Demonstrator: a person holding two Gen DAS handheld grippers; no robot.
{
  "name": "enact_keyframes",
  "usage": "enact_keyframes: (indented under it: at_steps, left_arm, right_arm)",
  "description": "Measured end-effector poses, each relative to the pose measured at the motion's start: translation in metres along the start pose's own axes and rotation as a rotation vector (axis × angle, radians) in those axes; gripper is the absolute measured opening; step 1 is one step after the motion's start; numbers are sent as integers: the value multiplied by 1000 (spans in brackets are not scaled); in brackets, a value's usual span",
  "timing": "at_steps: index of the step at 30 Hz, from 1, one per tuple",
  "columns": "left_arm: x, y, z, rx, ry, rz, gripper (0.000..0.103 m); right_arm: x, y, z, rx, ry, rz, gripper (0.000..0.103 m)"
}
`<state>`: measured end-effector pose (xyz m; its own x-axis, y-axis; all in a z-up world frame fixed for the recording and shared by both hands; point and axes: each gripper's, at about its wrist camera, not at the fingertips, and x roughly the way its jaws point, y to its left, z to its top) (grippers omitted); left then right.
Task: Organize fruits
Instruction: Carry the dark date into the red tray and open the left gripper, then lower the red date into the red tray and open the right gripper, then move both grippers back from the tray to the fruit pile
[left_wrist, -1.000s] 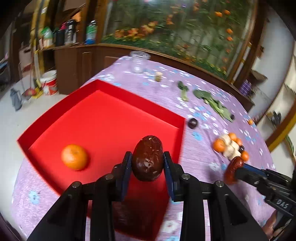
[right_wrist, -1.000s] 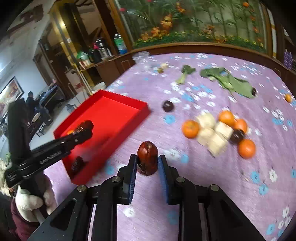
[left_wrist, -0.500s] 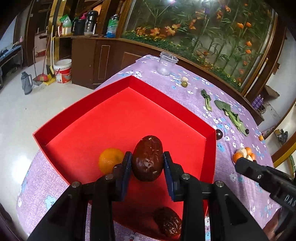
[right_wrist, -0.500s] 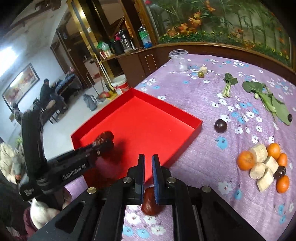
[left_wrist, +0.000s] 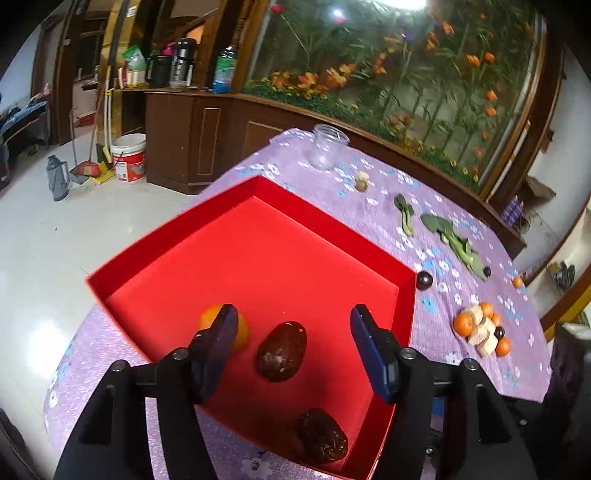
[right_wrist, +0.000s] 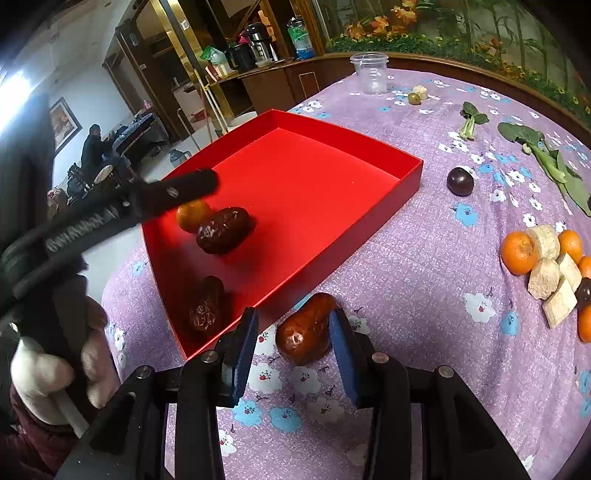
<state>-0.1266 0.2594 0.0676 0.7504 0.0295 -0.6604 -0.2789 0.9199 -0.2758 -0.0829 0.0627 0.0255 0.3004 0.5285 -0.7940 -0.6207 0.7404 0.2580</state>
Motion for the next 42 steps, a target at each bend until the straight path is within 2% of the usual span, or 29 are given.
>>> enact_keyframes:
  at_steps: [3, 4, 5, 11, 13, 18, 22, 24, 26, 28, 32, 37, 39, 42]
  left_arm:
    - [-3, 5, 0, -23, -8, 2, 65]
    - [-3, 5, 0, -25, -8, 2, 65]
    - [-4, 6, 0, -28, -9, 2, 65]
    - [-9, 18, 1, -63, -27, 0, 65]
    - [-10, 23, 1, -82, -31, 1, 65]
    - [-7, 31, 0, -97, -16, 3, 65]
    - [-5, 32, -1, -91, -5, 6, 65]
    - [-4, 33, -2, -91, -2, 7, 65]
    - [-4, 32, -2, -91, 0, 9, 66]
    - [-4, 33, -2, -90, 0, 8, 69]
    - [-6, 24, -5, -53, -4, 26, 70]
    - [-10, -10, -14, 55, -7, 87, 82]
    - [-13, -23, -18, 93, -10, 88, 82]
    - [-17, -43, -23, 145, -7, 79, 83]
  right_arm:
    - [8, -6, -4, 36, 22, 14, 44]
    - [8, -8, -4, 47, 23, 25, 38]
    - [7, -8, -4, 49, 13, 18, 38]
    - [-30, 2, 6, 27, -116, -17, 37]
    - [-36, 6, 13, 18, -138, -5, 37]
    - [-16, 23, 29, -14, -104, 43, 38]
    - [4, 29, 34, -14, -84, 29, 39]
    - [6, 26, 34, -2, -86, 34, 41]
    - [2, 22, 34, 5, -105, 37, 56]
    - [-4, 17, 34, 13, -129, 28, 65]
    - [-20, 5, 30, 44, -168, 3, 67]
    - [-39, -10, 18, 84, -227, -59, 72]
    - [-48, -18, 11, 97, -262, -87, 73]
    - [-57, -30, 3, 113, -284, -117, 80]
